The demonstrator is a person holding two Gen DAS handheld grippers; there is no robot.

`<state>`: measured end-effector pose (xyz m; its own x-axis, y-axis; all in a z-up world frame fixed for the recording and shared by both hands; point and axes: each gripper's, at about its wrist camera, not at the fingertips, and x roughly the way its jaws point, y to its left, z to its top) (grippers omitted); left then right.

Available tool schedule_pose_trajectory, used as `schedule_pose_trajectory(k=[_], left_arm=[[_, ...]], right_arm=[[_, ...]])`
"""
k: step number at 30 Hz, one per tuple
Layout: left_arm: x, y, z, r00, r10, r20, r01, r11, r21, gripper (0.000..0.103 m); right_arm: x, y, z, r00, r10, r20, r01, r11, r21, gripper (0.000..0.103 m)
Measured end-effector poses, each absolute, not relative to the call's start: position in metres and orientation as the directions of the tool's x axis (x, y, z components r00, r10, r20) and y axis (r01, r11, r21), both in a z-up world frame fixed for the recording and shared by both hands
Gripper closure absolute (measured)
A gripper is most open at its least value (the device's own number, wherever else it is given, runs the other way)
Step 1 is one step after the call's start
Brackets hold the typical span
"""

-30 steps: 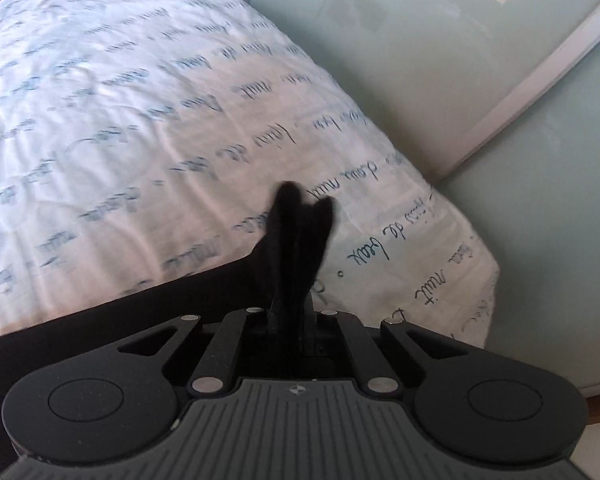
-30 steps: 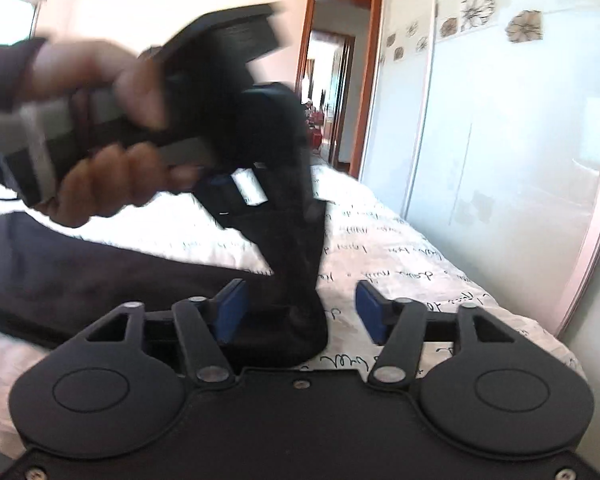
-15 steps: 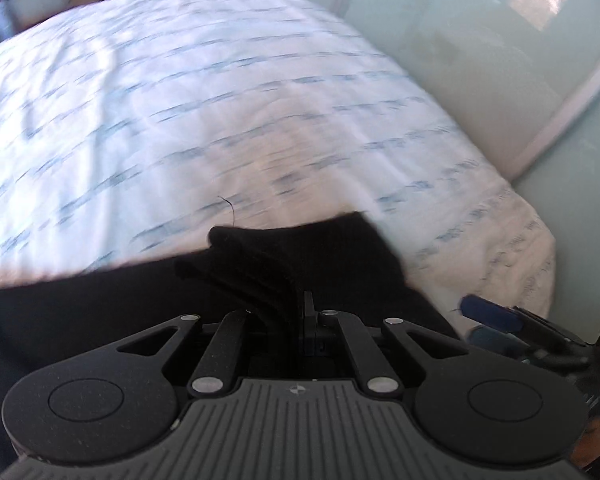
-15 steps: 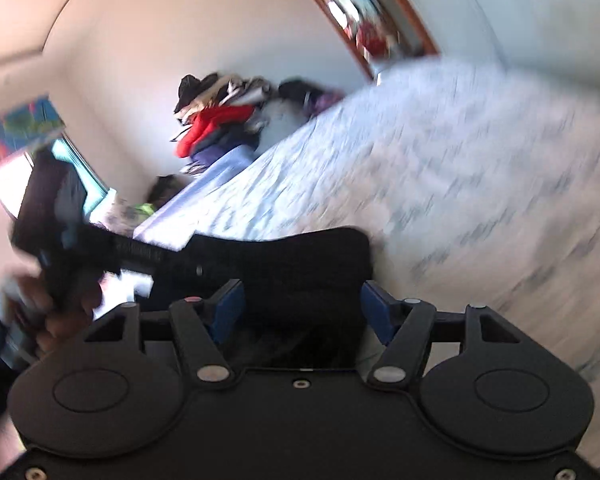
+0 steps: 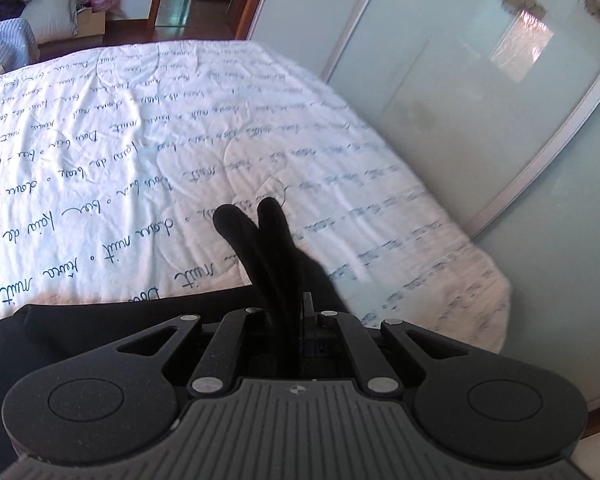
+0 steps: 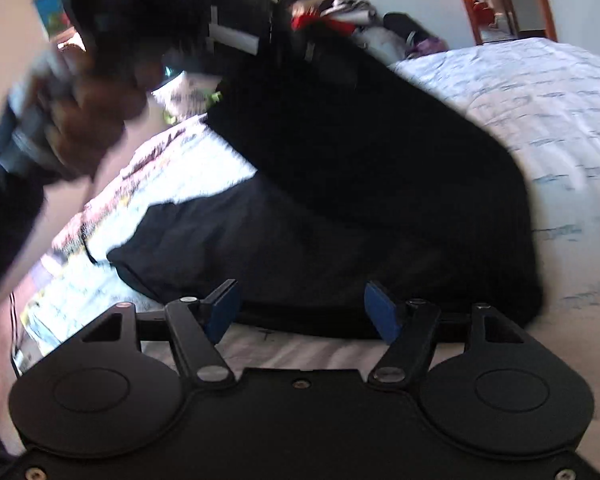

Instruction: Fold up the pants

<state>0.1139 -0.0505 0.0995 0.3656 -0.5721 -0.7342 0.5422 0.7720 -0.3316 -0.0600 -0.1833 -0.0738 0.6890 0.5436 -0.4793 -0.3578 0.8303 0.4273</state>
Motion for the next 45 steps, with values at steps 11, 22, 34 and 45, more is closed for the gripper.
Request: schedule_pose_trajectory(k=[11,22,34,45], left_arm=[[0.112,0.03,0.077,0.417,-0.51,-0.752,0.42,0.842,-0.339,0.097],[0.112,0.084,-0.008,0.349,-0.44,-0.827,0.251,0.894,-0.37,0.096],[0.125,0.103,-0.032,0.285,-0.621,-0.73,0.15,0.781,-0.606,0.065],[0.106,0.099,0.011,0.425,-0.471,-0.773,0.241,0.882,-0.405,0.1]], right_arm=[[-0.078,-0.171,-0.085,0.84,0.103,-0.532,-0.11,0.994,0.019,0.037],[-0.106,-0.16,-0.074,0.791,0.271,-0.548,-0.332,0.943,-0.013,0.024],[-0.106,-0.152,-0.075,0.744,0.355,-0.566,-0.379,0.922,0.08,0.024],[-0.095,-0.145,-0.066,0.772,0.384,-0.507,-0.383,0.917,0.112,0.024]])
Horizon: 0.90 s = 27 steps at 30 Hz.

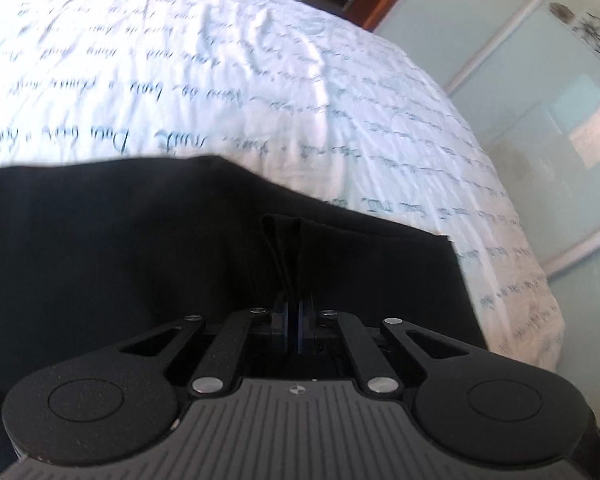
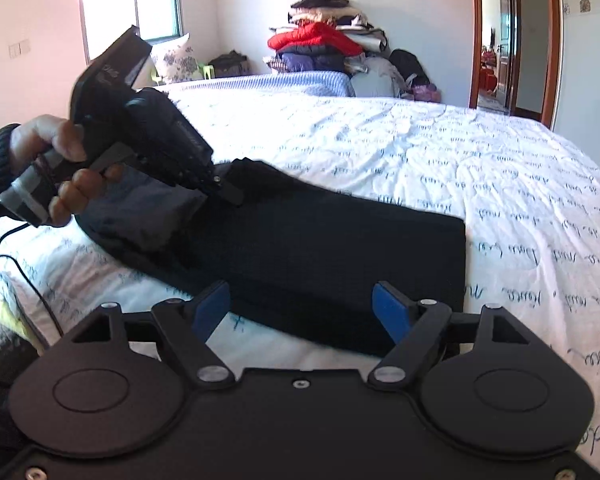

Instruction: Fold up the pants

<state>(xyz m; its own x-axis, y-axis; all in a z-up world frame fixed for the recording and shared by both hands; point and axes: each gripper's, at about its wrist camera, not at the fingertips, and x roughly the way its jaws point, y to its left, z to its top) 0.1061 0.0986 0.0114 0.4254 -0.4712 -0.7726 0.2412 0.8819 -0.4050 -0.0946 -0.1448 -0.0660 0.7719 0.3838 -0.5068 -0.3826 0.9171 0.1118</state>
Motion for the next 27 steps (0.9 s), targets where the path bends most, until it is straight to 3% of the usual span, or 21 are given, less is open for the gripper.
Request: schedule_pose_trajectory(k=[4,7,11,15,17,20,22,27], left_arm=[[0.098,0.113,0.024,0.469,-0.371,-0.802,0.262,0.925,-0.275,0.1],[0.105,0.132,0.005,0.441,-0.315,-0.84,0.198,0.948,-0.251,0.099],[0.108,0.141,-0.012,0.434,-0.308,-0.846,0.189,0.95,-0.249,0.099],[0.108,0.146,-0.016,0.441,-0.305,-0.844,0.21,0.949,-0.233,0.097],[0.109,0.147,-0.019,0.444,-0.301,-0.844,0.215,0.95,-0.226,0.084],[0.11,0.152,-0.021,0.443,-0.317,-0.839,0.199,0.947,-0.253,0.083],[0.11,0.153,-0.021,0.445,-0.323,-0.836,0.194,0.945,-0.262,0.083],[0.108,0.15,-0.02,0.456,-0.314,-0.833,0.193,0.948,-0.251,0.082]], right_arm=[[-0.078,-0.145,-0.06,0.763,0.411,-0.499,-0.389,0.908,0.154,0.023],[-0.053,-0.139,-0.066,0.732,0.449,-0.512,-0.397,0.892,0.215,0.023],[-0.02,-0.127,-0.096,0.639,0.459,-0.617,-0.382,0.886,0.263,0.022],[-0.024,-0.129,-0.074,0.679,0.486,-0.55,-0.406,0.873,0.27,0.022],[-0.022,-0.126,-0.07,0.684,0.499,-0.532,-0.418,0.866,0.276,0.019],[-0.008,-0.114,-0.098,0.588,0.48,-0.651,-0.422,0.869,0.26,0.018],[-0.016,-0.11,-0.094,0.618,0.465,-0.633,-0.44,0.873,0.212,0.017],[-0.013,-0.103,-0.078,0.636,0.524,-0.567,-0.461,0.847,0.265,0.017]])
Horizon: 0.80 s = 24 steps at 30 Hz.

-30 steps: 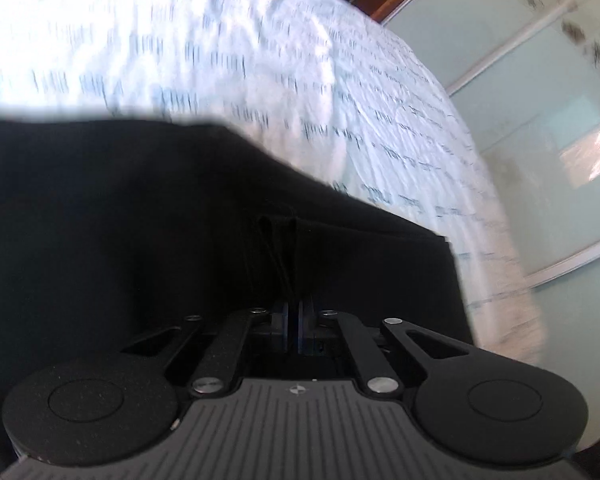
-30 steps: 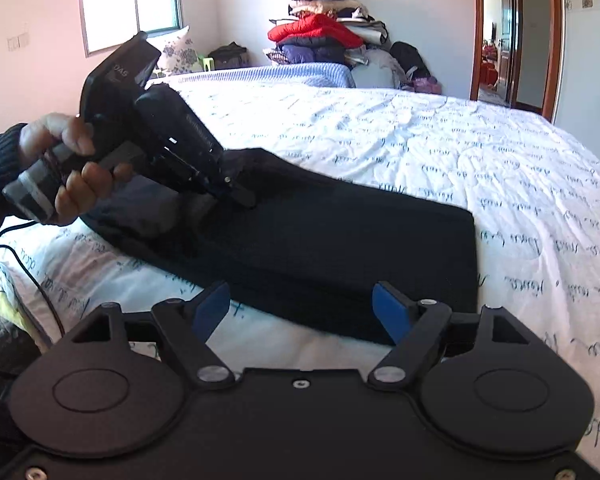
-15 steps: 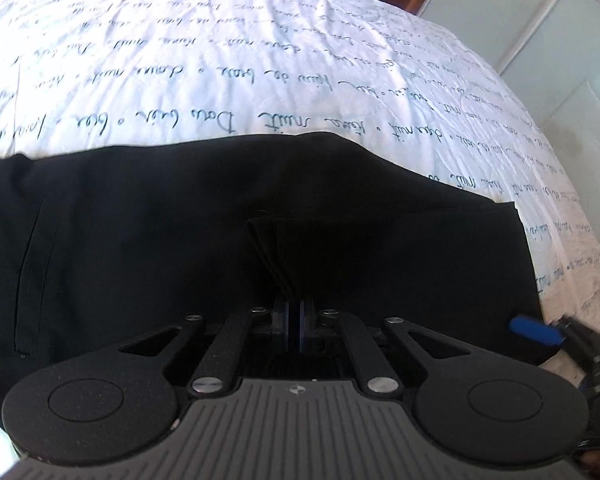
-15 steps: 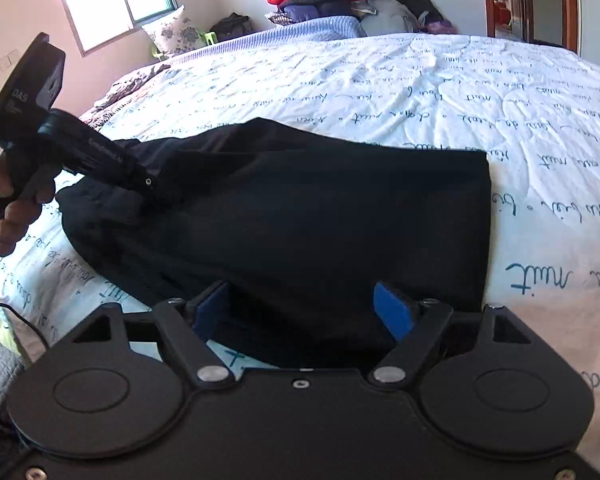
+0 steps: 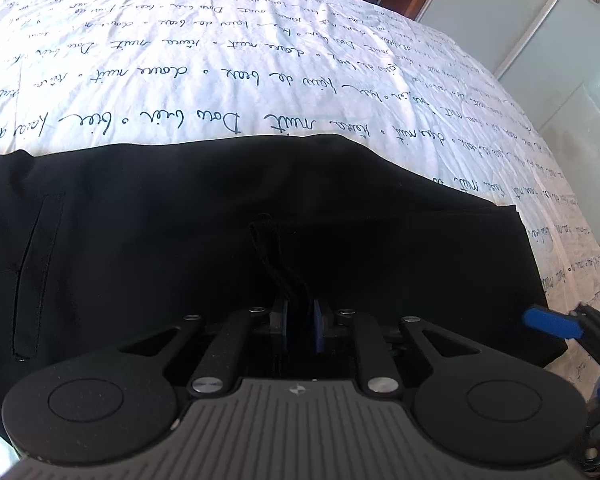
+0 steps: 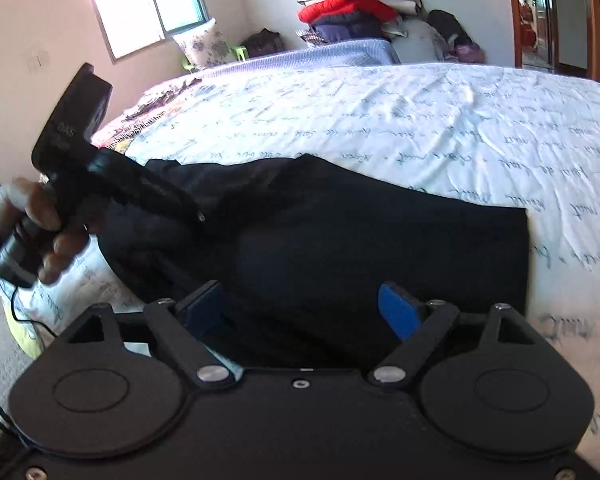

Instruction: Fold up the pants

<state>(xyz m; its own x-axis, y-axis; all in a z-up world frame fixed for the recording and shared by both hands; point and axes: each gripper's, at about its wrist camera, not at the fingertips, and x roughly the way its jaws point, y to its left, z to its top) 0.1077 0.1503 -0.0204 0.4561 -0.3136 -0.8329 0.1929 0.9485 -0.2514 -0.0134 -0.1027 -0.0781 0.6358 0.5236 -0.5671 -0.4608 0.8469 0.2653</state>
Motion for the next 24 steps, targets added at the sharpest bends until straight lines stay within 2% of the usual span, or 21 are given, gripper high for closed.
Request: schedule_pose_trajectory(k=[2,3,5,8,11,14,16,17,19,24], left_arm=[[0.106,0.148,-0.019,0.467,-0.301,-0.832,0.196,0.952,-0.235,0.081],[0.104,0.147,-0.017,0.474,-0.289,-0.832,0.194,0.956,-0.222,0.08],[0.099,0.148,-0.014,0.493,-0.268,-0.828,0.191,0.962,-0.197,0.07],[0.093,0.151,-0.009,0.525,-0.233,-0.818,0.184,0.97,-0.158,0.069],[0.092,0.157,-0.009,0.535,-0.216,-0.817,0.17,0.974,-0.147,0.07],[0.091,0.164,-0.01,0.543,-0.201,-0.815,0.151,0.979,-0.14,0.07],[0.09,0.17,-0.012,0.543,-0.194,-0.817,0.142,0.98,-0.139,0.07],[0.088,0.173,-0.012,0.543,-0.194,-0.817,0.137,0.98,-0.142,0.07],[0.083,0.181,-0.009,0.552,-0.195,-0.811,0.127,0.981,-0.149,0.07],[0.065,0.196,0.002,0.597,-0.172,-0.784,0.103,0.985,-0.137,0.07]], right_arm=[[0.0,-0.094,-0.099,0.576,0.489,-0.655,-0.446,0.86,0.249,0.017],[0.0,-0.093,-0.101,0.587,0.483,-0.65,-0.453,0.861,0.231,0.017],[0.001,-0.09,-0.083,0.595,0.482,-0.643,-0.449,0.863,0.232,0.017],[-0.001,-0.088,-0.055,0.652,0.523,-0.548,-0.475,0.846,0.242,0.016],[0.016,-0.078,-0.047,0.686,0.487,-0.541,-0.447,0.868,0.215,0.016],[0.036,-0.059,-0.062,0.662,0.431,-0.613,-0.406,0.894,0.19,0.016],[0.05,-0.043,-0.084,0.577,0.382,-0.721,-0.405,0.901,0.153,0.016],[0.048,-0.038,-0.09,0.581,0.361,-0.73,-0.417,0.902,0.114,0.015],[0.038,-0.034,-0.083,0.596,0.365,-0.715,-0.438,0.894,0.092,0.015],[0.049,-0.034,-0.043,0.623,0.474,-0.622,-0.457,0.866,0.202,0.015]])
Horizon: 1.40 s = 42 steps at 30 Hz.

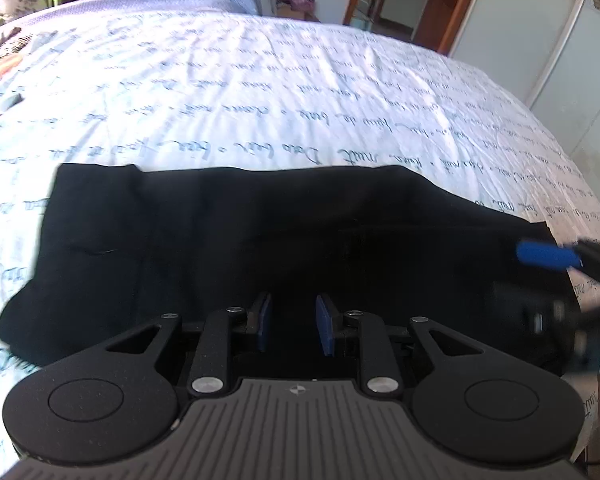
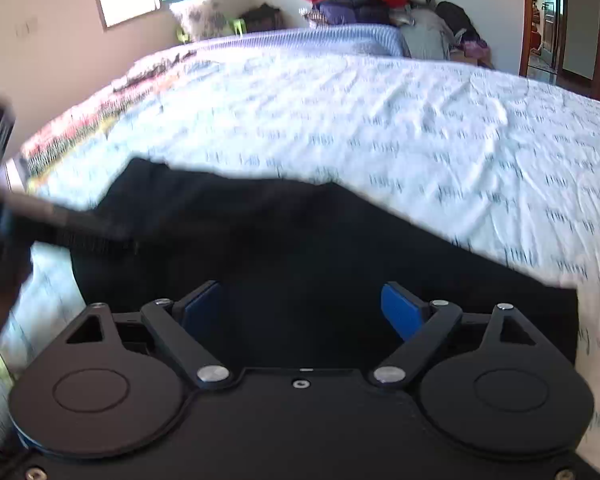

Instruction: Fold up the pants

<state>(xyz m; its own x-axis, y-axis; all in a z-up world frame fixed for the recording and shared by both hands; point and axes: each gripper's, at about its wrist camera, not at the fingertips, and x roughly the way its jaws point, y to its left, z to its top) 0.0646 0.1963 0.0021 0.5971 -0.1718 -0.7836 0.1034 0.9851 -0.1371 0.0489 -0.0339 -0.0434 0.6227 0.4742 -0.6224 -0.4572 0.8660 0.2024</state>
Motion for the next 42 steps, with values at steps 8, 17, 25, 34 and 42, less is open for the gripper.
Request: schedule_pose_trajectory(k=[8,17,25,34,42], left_arm=[[0.024,0.222,0.017,0.66,-0.132,-0.74,0.059,0.99,-0.125,0.07],[0.007,0.258,0.028,0.68,-0.125,-0.722,0.002,0.986,-0.168,0.07],[-0.017,0.329,0.066,0.748,-0.079,-0.66,-0.126,0.958,-0.258,0.067],[-0.033,0.359,0.077,0.776,0.007,-0.631,-0.24,0.928,-0.285,0.06],[-0.041,0.364,0.063,0.773,-0.012,-0.634,-0.243,0.918,-0.313,0.058]], right_arm=[[0.11,0.005,-0.074,0.409,0.68,-0.609,-0.413,0.732,0.542,0.015],[0.093,0.03,-0.054,0.456,0.694,-0.557,-0.483,0.719,0.5,0.01],[0.064,0.06,-0.047,0.512,0.623,-0.592,-0.565,0.763,0.314,0.007],[-0.047,0.18,-0.058,0.683,0.555,-0.475,-0.73,0.515,-0.45,0.022],[-0.042,0.219,-0.084,0.728,0.471,-0.498,-0.679,0.394,-0.62,0.043]])
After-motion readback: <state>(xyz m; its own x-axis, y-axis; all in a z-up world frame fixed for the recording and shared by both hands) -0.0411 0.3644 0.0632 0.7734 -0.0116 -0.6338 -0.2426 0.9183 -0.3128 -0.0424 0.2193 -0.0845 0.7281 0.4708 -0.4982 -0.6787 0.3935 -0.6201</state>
